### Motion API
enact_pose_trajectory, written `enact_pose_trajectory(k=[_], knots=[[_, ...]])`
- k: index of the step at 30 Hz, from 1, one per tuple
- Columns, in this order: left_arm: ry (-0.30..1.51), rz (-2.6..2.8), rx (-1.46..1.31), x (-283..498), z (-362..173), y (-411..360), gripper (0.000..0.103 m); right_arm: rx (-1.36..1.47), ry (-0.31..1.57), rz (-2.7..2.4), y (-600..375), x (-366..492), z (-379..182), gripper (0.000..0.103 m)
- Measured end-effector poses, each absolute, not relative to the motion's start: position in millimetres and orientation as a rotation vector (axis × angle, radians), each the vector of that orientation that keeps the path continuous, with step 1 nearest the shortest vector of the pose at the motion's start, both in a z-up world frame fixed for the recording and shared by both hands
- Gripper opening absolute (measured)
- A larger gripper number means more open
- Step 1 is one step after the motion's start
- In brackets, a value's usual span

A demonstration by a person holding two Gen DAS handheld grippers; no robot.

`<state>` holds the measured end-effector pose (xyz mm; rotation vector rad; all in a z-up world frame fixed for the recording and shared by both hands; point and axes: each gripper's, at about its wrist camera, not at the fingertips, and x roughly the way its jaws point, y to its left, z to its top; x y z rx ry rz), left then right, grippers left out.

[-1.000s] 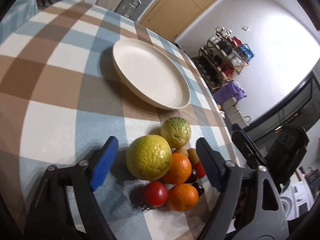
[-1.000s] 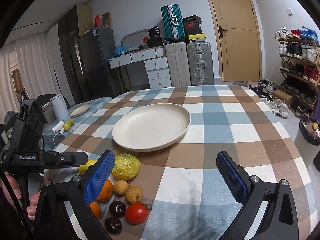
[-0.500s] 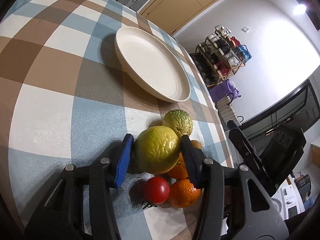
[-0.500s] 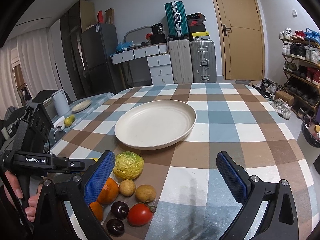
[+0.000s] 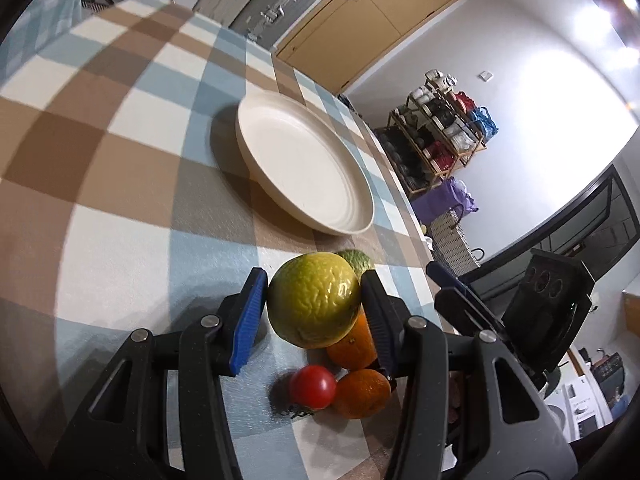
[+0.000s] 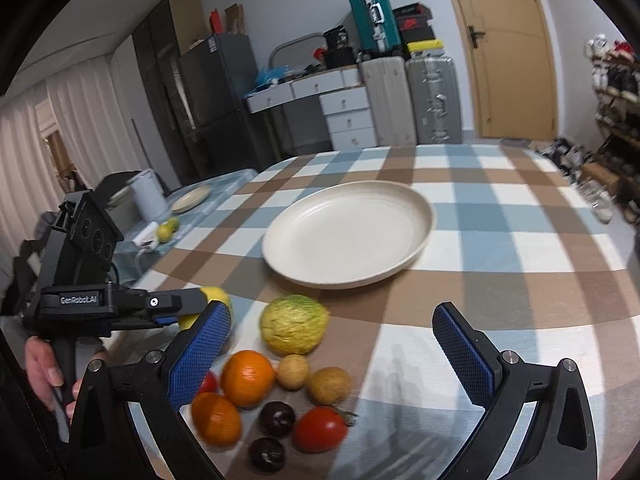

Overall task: Organize fruits
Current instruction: 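Lift the lemon with the left gripper while the right gripper grasps the green citrus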

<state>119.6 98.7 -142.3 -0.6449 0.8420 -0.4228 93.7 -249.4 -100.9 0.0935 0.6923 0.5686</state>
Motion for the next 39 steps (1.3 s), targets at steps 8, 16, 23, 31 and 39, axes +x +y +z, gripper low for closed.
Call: enact_pose_trajectory(k=[8, 16, 23, 31, 39], knots=[[0.759, -0.318, -0.544, 98, -118, 119, 0.045, 0.095, 0.781, 0.687, -223, 109, -109, 0.103], [0.715, -0.239, -0.465, 74, -112, 133, 0.045, 0.099, 0.906, 0.716, -201, 128, -123, 0.101], [0.715, -0.226, -0.481, 66, -117, 146, 0.045, 0.025, 0.923, 0.683, -187, 134, -123, 0.091], [0.706, -0.228, -0.499, 61, -120, 153, 0.045, 0.001, 0.978, 0.645, -183, 138, -131, 0.077], [0.705, -0.227, -0.499, 60, -120, 153, 0.046, 0.037, 1.018, 0.612, -186, 143, -136, 0.054]])
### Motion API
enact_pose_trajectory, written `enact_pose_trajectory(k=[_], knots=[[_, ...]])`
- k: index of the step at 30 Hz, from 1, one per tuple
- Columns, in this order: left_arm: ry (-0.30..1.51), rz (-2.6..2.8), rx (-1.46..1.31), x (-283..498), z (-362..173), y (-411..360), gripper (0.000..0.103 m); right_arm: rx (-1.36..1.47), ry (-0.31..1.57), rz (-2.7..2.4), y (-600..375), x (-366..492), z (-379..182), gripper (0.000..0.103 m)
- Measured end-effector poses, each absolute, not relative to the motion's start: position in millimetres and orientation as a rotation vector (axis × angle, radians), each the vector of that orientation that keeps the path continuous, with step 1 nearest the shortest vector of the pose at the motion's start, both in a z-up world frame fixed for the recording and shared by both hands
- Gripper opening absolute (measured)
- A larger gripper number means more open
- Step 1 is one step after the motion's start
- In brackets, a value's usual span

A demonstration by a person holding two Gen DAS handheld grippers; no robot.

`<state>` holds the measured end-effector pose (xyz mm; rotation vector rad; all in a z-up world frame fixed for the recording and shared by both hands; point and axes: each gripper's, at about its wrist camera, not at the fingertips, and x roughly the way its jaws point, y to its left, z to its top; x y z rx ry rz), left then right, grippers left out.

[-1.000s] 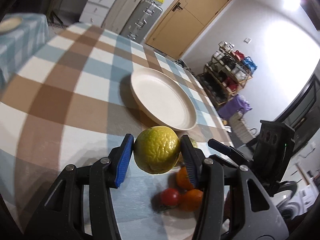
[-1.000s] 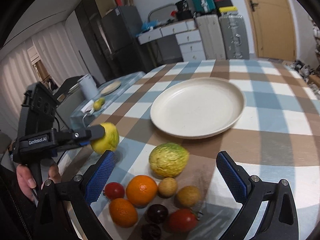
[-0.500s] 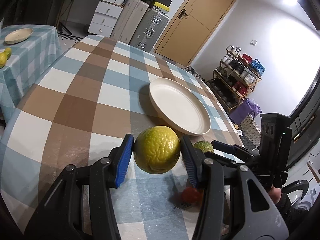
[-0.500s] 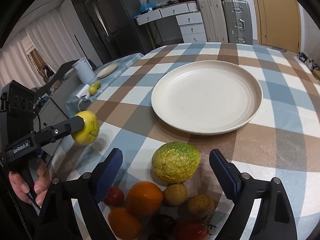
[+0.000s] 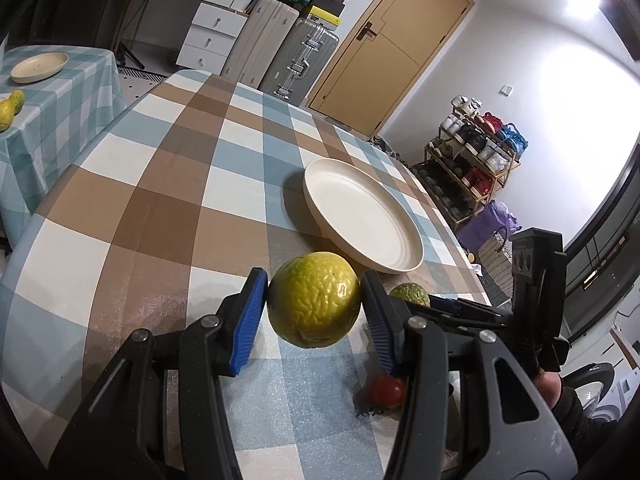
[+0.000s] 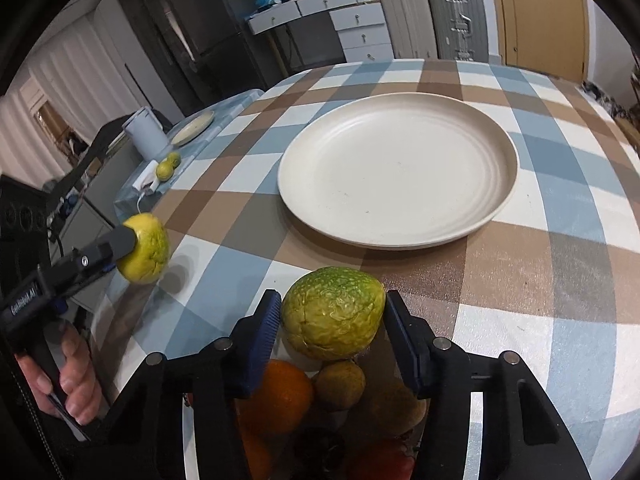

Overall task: Organize fruits
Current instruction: 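Lift the lemon with the left gripper while the right gripper grasps the green citrus, then carry both citrus fruits onto the plate and open both grippers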

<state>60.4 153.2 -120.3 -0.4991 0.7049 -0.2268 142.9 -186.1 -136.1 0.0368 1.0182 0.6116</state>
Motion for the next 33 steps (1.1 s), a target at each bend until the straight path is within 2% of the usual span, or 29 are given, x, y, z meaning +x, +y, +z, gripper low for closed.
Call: enact_pose_trajectory(k=[16, 33], knots=[[0.714, -0.259, -0.393, 96, -97, 126, 0.046, 0.167, 0.855, 0.669, -214, 144, -102, 0.053], [0.728, -0.361, -0.375, 236, -60, 83, 0.046, 0.232, 0.768, 0.716, -252, 230, -62, 0.053]])
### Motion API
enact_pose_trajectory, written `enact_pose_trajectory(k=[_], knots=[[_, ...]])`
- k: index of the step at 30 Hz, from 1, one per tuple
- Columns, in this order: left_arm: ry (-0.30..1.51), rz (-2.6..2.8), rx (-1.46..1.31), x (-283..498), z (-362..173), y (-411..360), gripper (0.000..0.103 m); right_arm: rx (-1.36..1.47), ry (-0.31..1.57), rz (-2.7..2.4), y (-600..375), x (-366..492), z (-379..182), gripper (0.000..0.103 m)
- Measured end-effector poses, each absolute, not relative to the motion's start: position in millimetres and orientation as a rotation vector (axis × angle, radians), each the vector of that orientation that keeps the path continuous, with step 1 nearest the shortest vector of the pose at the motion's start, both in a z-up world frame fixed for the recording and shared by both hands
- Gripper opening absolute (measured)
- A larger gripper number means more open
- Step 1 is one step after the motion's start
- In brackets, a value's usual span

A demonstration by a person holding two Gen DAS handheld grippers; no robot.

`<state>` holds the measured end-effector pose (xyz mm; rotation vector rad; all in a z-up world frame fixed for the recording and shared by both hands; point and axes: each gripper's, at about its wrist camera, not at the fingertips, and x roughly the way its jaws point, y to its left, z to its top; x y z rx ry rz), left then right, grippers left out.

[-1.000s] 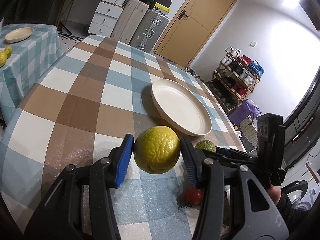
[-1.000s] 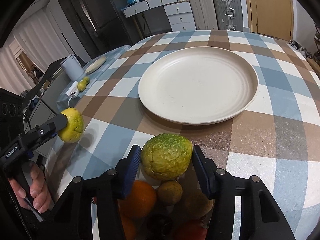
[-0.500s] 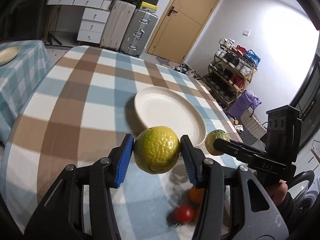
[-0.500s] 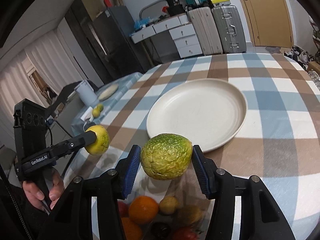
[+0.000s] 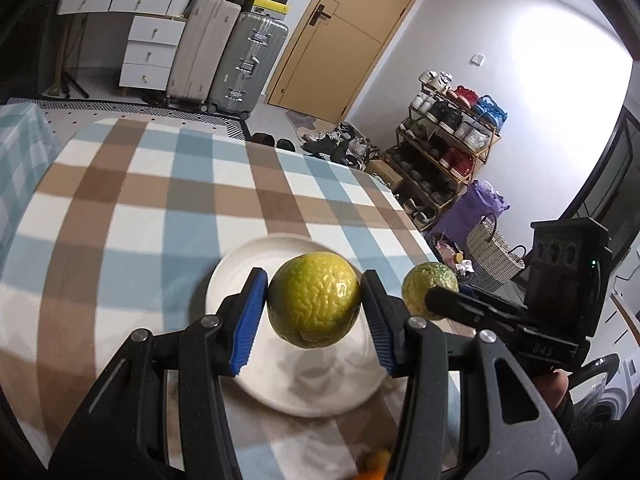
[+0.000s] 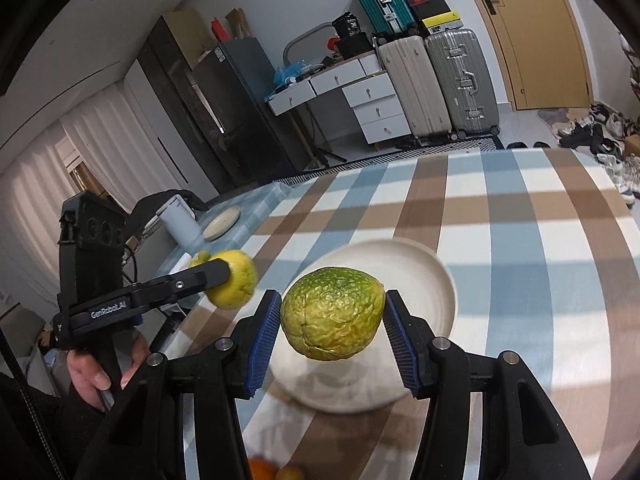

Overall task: Organize fruits
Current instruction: 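Carry both citrus fruits onto the plate and open both grippers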

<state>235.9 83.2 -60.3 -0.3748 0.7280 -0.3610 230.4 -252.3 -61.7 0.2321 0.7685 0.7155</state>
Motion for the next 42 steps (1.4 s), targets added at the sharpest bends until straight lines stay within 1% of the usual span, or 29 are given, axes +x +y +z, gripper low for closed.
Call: enact_pose_trajectory(k=[7, 13, 20, 32, 34, 35, 36, 37, 38, 40, 41, 42], knots=[[0.801, -0.396, -0.379, 300, -82, 70, 0.046, 0.176, 0.798, 0.750, -240, 277, -70, 0.053], [0.851, -0.412, -0.394, 338, -106, 67, 0.046, 0.100, 0.866, 0.753, -223, 309, -96, 0.053], [0.902, -0.425, -0.430, 358, -133, 68, 0.046, 0.028, 0.893, 0.747, -209, 324, -119, 0.053], [0.916, -0.399, -0.447, 369, -145, 70, 0.046, -0.015, 0.893, 0.719, -198, 337, -135, 0.054], [0.904, -0.387, -0.436, 367, -140, 70, 0.051, -0.011, 0.863, 0.716, -201, 334, -131, 0.057], [0.899, -0.377, -0.426, 364, -137, 70, 0.058, -0.005, 0.857, 0.719, -202, 332, -129, 0.059], [0.892, -0.370, -0.423, 363, -134, 70, 0.062, 0.001, 0.852, 0.721, -203, 332, -127, 0.065], [0.883, -0.367, -0.429, 360, -131, 72, 0.063, 0.004, 0.847, 0.714, -205, 330, -125, 0.069], [0.871, -0.360, -0.433, 356, -127, 74, 0.064, 0.006, 0.842, 0.707, -206, 329, -123, 0.071], [0.857, -0.342, -0.415, 349, -118, 75, 0.068, 0.019, 0.827, 0.709, -211, 323, -118, 0.078], [0.845, -0.325, -0.398, 343, -112, 75, 0.071, 0.027, 0.815, 0.706, -214, 319, -114, 0.084], [0.840, -0.320, -0.387, 337, -108, 76, 0.077, 0.033, 0.799, 0.703, -217, 315, -110, 0.089]])
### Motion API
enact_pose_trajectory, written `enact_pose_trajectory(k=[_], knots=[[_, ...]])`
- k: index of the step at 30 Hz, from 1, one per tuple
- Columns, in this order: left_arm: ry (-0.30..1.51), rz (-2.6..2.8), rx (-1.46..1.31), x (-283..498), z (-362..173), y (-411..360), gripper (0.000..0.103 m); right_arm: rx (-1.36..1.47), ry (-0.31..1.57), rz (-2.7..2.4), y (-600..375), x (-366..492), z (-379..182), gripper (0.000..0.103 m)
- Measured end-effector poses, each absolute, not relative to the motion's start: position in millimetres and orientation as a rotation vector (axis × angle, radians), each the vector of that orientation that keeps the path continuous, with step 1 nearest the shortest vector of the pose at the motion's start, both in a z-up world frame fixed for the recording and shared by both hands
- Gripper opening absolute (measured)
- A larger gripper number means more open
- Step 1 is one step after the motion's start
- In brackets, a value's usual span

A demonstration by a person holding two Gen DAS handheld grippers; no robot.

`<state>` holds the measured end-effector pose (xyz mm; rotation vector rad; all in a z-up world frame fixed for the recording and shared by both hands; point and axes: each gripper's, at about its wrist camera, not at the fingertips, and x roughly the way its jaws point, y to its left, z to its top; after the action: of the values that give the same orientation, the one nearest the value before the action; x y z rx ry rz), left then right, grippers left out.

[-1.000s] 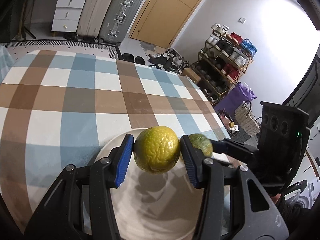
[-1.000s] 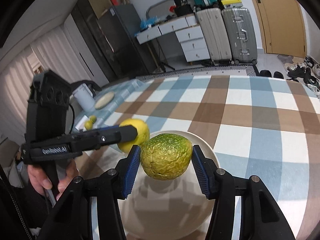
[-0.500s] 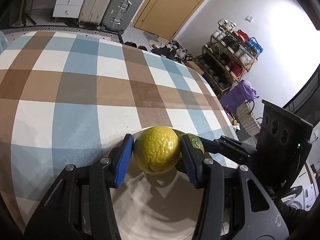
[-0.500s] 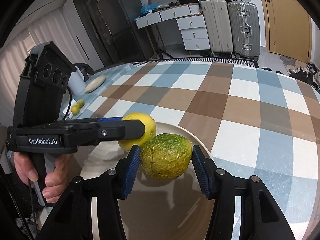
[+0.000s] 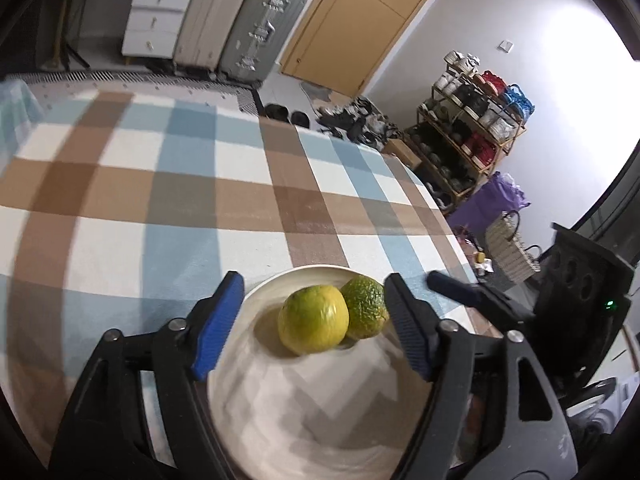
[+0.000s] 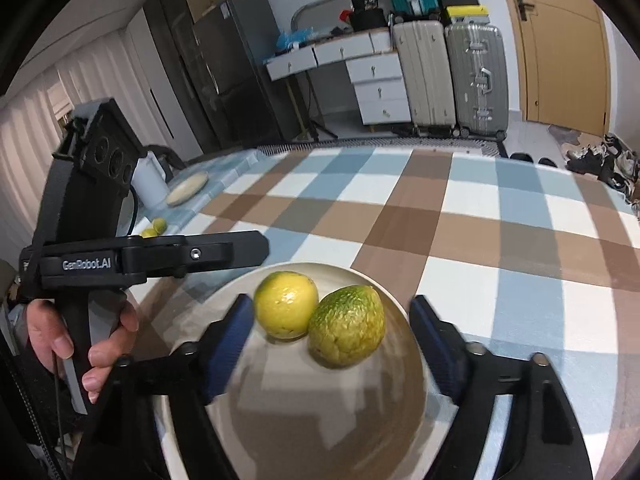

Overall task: Organize fruits
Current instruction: 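Carry both citrus fruits onto the plate and open both grippers, then move both grippers back toward the remaining fruits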

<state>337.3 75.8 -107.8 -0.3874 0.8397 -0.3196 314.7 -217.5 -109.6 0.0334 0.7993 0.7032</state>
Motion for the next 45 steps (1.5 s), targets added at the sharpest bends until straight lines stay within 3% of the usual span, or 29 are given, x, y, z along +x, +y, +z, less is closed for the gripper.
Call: enact_pose_trajectory(k=[4, 7, 11, 28, 45], knots=[[0.801, -0.264, -0.343, 309, -86, 76, 0.082, 0.056, 0.739, 0.682, -232, 293, -91, 0.099], [0.770, -0.223, -0.300, 285, -70, 73, 0.085, 0.069, 0.706, 0.668, -241, 272, -76, 0.101], [0.707, -0.146, -0.250, 246, -50, 67, 0.102, 0.103, 0.669, 0.663, -252, 246, -62, 0.103], [0.603, -0.072, -0.177, 92, -4, 43, 0.102, 0.155, 0.503, 0.619, -282, 118, -18, 0.103], [0.711, -0.057, -0.222, -5, -68, 45, 0.102, 0.106, 0.611, 0.600, -275, 35, -62, 0.103]])
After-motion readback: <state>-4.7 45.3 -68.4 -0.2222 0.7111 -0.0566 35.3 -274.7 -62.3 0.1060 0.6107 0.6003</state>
